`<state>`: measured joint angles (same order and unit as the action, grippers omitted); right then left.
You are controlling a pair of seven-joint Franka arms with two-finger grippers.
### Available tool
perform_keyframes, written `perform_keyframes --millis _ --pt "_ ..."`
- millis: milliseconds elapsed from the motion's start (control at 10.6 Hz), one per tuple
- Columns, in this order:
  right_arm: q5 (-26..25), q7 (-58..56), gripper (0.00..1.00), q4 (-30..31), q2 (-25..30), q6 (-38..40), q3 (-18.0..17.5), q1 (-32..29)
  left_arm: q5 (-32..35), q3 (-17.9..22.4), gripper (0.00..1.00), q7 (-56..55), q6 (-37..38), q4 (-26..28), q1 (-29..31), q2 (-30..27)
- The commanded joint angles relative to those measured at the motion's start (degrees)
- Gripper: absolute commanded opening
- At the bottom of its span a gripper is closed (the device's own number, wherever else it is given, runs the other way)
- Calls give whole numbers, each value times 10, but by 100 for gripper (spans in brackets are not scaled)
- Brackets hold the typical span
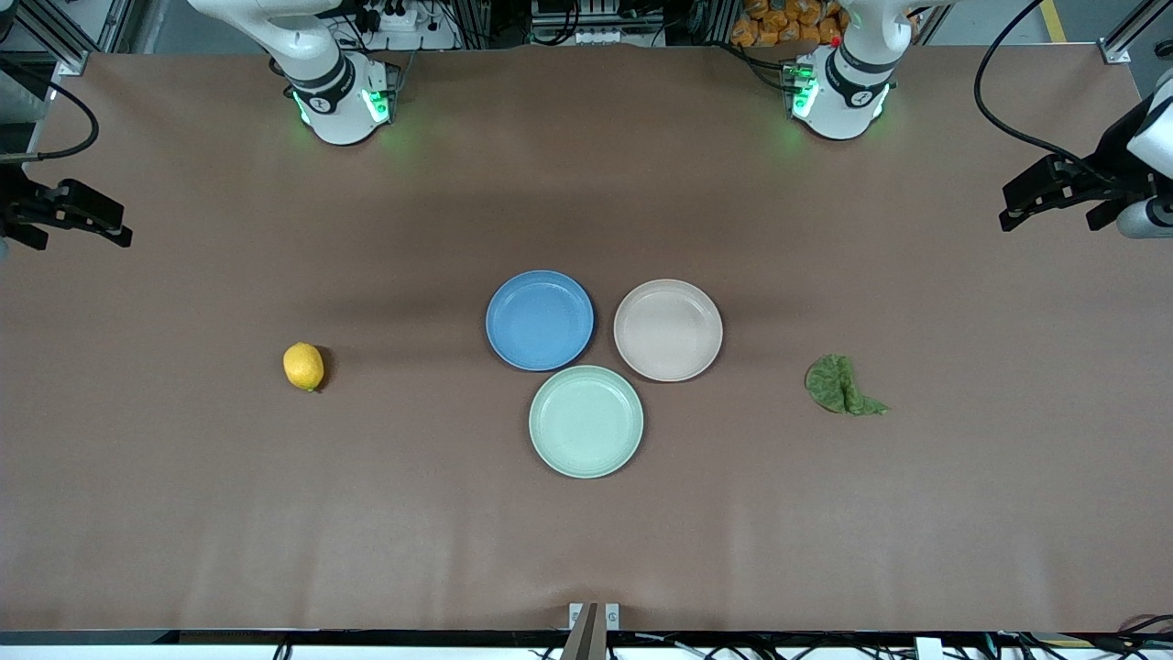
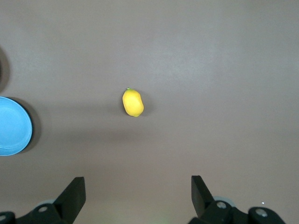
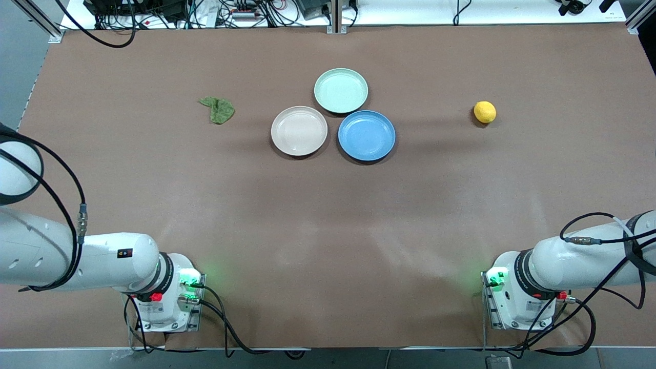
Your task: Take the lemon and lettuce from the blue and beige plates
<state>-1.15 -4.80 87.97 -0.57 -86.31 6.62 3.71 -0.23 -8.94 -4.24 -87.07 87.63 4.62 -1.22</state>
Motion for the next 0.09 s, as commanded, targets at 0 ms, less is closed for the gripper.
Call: perform_keyframes --millis 0 --pt "-5 8 100 -12 -3 11 -10 -10 6 -2 100 13 6 -8 1 0"
